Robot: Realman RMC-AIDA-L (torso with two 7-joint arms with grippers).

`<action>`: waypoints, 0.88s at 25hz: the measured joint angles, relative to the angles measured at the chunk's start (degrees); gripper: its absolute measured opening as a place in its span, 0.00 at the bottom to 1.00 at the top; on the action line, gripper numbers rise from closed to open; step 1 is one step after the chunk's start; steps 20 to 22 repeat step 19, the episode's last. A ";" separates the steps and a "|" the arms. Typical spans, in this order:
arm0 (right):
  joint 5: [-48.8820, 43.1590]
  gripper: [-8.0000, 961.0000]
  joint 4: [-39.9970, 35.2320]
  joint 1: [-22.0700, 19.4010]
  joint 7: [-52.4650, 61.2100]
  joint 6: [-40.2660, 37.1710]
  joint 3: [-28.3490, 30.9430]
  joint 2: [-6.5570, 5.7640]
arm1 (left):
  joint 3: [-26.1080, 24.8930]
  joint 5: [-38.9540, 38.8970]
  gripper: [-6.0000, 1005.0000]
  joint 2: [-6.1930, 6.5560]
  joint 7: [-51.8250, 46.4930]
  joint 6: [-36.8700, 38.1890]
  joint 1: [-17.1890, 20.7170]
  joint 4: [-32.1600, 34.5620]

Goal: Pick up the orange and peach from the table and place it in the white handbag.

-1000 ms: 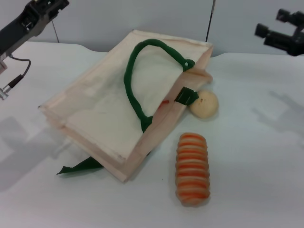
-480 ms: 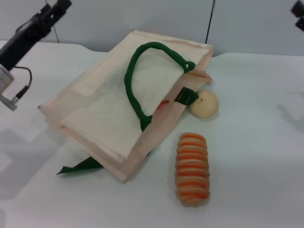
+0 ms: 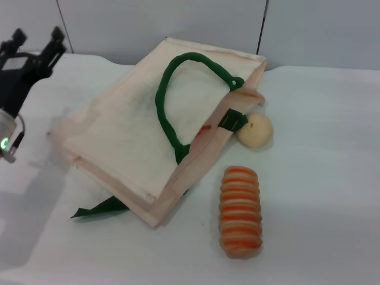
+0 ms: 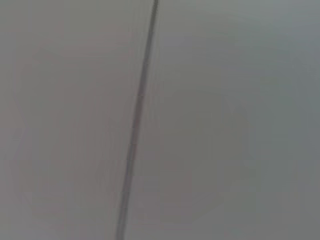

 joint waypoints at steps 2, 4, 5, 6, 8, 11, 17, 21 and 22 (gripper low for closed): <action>0.03 0.93 0.32 -0.22 1.66 0.49 -0.10 -0.07 | 0.04 -1.05 0.89 -0.01 1.21 -0.13 0.87 -0.08; 0.05 0.93 0.44 -0.58 3.52 0.91 -0.04 -0.17 | 0.17 -1.38 0.89 -0.02 1.51 -0.84 1.83 0.14; 0.05 0.93 0.40 -0.83 4.40 1.00 0.05 -0.22 | 0.30 -1.32 0.89 0.03 1.59 -1.29 2.15 0.28; 0.07 0.93 0.34 -1.04 4.94 1.02 0.12 -0.25 | 0.39 -1.23 0.89 0.06 1.64 -1.44 2.21 0.28; 0.09 0.93 0.26 -1.38 5.48 0.92 0.47 -0.29 | 0.62 -1.01 0.89 0.13 1.69 -1.78 2.29 0.30; 0.28 0.93 0.49 -1.52 5.59 0.14 1.69 -0.29 | 0.74 -1.00 0.89 0.12 1.66 -3.07 2.23 0.35; 0.70 0.93 0.48 -1.58 9.44 -4.74 2.73 -0.24 | 2.10 0.56 0.89 0.31 1.94 -12.42 1.78 0.75; 0.72 0.93 0.24 -1.84 10.18 -5.39 2.74 -0.27 | 2.25 0.69 0.89 0.31 1.97 -13.07 1.87 0.91; 0.72 0.93 0.24 -1.84 10.18 -5.39 2.74 -0.27 | 2.25 0.69 0.89 0.31 1.97 -13.07 1.87 0.91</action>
